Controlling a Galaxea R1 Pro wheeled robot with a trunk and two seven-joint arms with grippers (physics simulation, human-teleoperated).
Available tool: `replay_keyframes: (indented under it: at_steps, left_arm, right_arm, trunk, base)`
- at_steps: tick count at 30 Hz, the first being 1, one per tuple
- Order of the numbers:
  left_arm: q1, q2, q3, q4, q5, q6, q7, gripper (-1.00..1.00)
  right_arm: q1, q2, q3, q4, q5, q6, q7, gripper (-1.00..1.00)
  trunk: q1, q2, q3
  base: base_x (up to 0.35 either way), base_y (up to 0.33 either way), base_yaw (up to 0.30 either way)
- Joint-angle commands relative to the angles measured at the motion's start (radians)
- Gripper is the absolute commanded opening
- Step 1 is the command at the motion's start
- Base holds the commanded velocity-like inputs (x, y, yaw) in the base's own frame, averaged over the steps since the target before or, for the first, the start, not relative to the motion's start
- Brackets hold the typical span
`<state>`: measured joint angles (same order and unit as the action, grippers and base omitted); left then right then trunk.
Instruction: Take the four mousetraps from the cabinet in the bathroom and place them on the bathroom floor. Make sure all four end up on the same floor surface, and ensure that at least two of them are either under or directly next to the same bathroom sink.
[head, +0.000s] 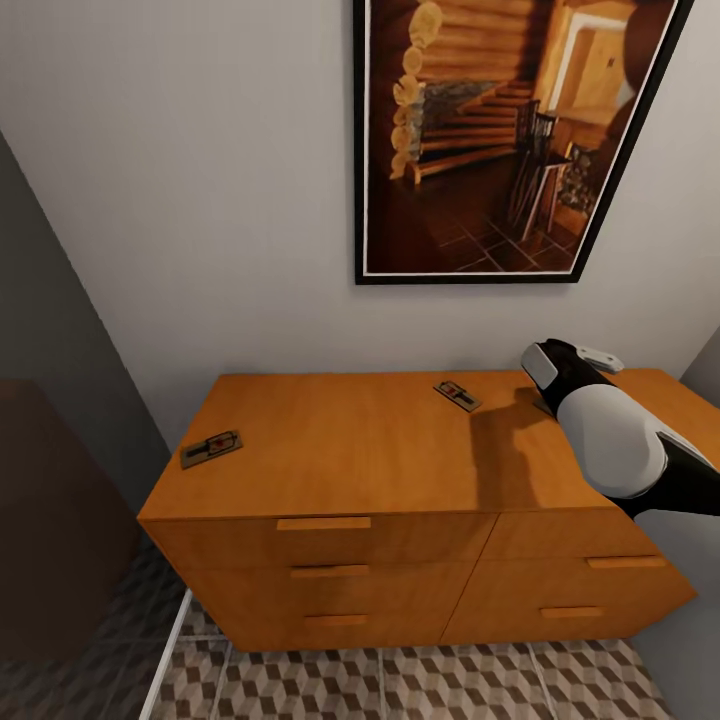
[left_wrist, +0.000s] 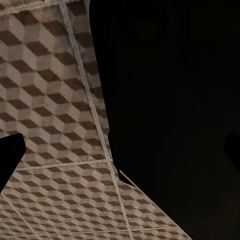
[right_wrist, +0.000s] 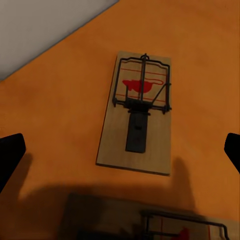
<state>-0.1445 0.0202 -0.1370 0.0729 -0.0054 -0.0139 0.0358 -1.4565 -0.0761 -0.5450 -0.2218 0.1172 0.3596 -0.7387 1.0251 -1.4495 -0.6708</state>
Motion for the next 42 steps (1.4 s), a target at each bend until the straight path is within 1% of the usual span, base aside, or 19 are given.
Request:
replay_keyframes:
  at_steps: [1,6,7,11,23,26,42]
  left_arm:
    - [-0.001,0.0,-0.007,0.002,-0.001,-0.001,0.003,1.0]
    - [-0.001,0.0,-0.007,0.002,-0.001,-0.001,0.003,1.0]
    - [-0.001,0.0,-0.007,0.002,-0.001,-0.001,0.003,1.0]
    - [-0.001,0.0,-0.007,0.002,-0.001,-0.001,0.003,1.0]
    - [-0.001,0.003,-0.007,0.002,0.001,-0.001,0.003,1.0]
    - [-0.001,0.003,-0.007,0.002,0.001,-0.001,0.003,1.0]
    - [-0.001,0.003,-0.007,0.002,0.001,-0.001,0.003,1.0]
  right_arm:
    - [-0.001,0.0,-0.007,-0.001,0.011,0.009,0.006,1.0]
    - [-0.001,-0.004,-0.009,-0.002,0.011,0.009,0.034,1.0]
    - [-0.001,-0.006,-0.009,-0.002,0.011,0.009,0.06,1.0]
    - [-0.001,-0.014,-0.009,-0.002,0.011,0.009,0.07,1.0]
    - [-0.001,-0.048,-0.012,-0.003,0.008,0.009,0.072,1.0]
    - [-0.001,-0.053,-0.012,-0.003,0.007,0.008,0.071,1.0]
    - [-0.001,-0.057,-0.012,-0.002,0.005,-0.011,0.071,1.0]
  trunk:
    - [0.0,0.0,-0.001]
    - [0.0,0.0,-0.001]
    - [0.0,0.0,-0.001]
    - [0.0,0.0,-0.001]
    - [0.0,0.0,-0.001]
    - [0.0,0.0,-0.001]
    - [0.0,0.0,-0.001]
  base:
    - [0.0,0.0,0.0]
    - [0.0,0.0,0.0]
    - [0.0,0.0,0.0]
    - [0.0,0.0,0.0]
    - [0.0,0.0,0.0]
    - [0.0,0.0,0.0]
    - [0.0,0.0,0.0]
